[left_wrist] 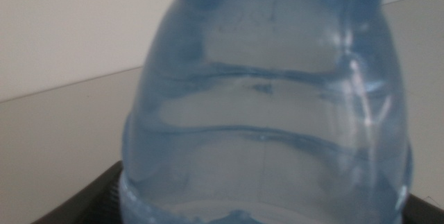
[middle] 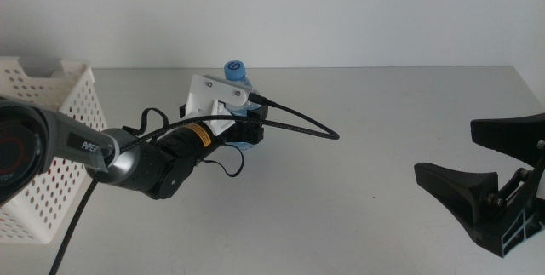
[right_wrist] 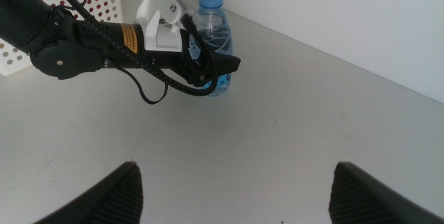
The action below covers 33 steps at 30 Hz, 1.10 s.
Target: Use arms to grab the bottles and put them into the dustbin to the left of the table.
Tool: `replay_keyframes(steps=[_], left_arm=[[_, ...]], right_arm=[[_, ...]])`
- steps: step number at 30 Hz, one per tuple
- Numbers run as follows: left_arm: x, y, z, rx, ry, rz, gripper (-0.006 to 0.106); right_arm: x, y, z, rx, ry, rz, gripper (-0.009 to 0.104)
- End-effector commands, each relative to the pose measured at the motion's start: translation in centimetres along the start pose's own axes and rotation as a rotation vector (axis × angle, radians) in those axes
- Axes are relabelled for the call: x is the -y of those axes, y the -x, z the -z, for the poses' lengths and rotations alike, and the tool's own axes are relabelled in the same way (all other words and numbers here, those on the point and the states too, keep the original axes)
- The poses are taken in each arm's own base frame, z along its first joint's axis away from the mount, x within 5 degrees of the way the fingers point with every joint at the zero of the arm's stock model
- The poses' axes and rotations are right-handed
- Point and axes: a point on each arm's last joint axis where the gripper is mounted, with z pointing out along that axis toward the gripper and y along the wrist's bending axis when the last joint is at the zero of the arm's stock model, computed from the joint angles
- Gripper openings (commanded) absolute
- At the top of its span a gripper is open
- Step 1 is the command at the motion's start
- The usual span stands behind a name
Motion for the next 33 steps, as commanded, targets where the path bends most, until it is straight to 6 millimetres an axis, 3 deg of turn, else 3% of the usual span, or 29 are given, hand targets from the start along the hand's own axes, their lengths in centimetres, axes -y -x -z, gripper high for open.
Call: replay_keyframes(steps=[1,3,6,11,13,18,33], left_arm=[[0.1,3.8,0.2,0.187,-0.009,0.016,0.091],[0.1,3.8,0.2,0.191,-0.009,0.009,0.086],[0.1,3.5,0.1,0.189,-0.007,-0.014,0.069],[0.4,3.4,0.2,0.178,-0.036,-0.035,0.015],[0.7,3.7,0.4,0.135,-0.054,-0.057,-0.002],[1.1,6.9,2.6,-0.039,-0.037,-0.041,-0.002],[-0.2,20.6,12.4,-0.426,0.260,-0.067,-0.002]], right_arm=[[0.2,1.8,0.5,0.110,-0.019,0.015,0.075],[0.2,1.8,0.5,0.110,-0.019,0.016,0.075],[0.2,1.8,0.5,0.110,-0.019,0.015,0.075],[0.2,1.8,0.5,0.110,-0.019,0.015,0.075],[0.2,1.8,0.5,0.110,-0.019,0.015,0.075],[0.2,1.8,0.5,0.110,-0.019,0.015,0.075],[0.2,1.8,0.5,0.110,-0.019,0.013,0.075]])
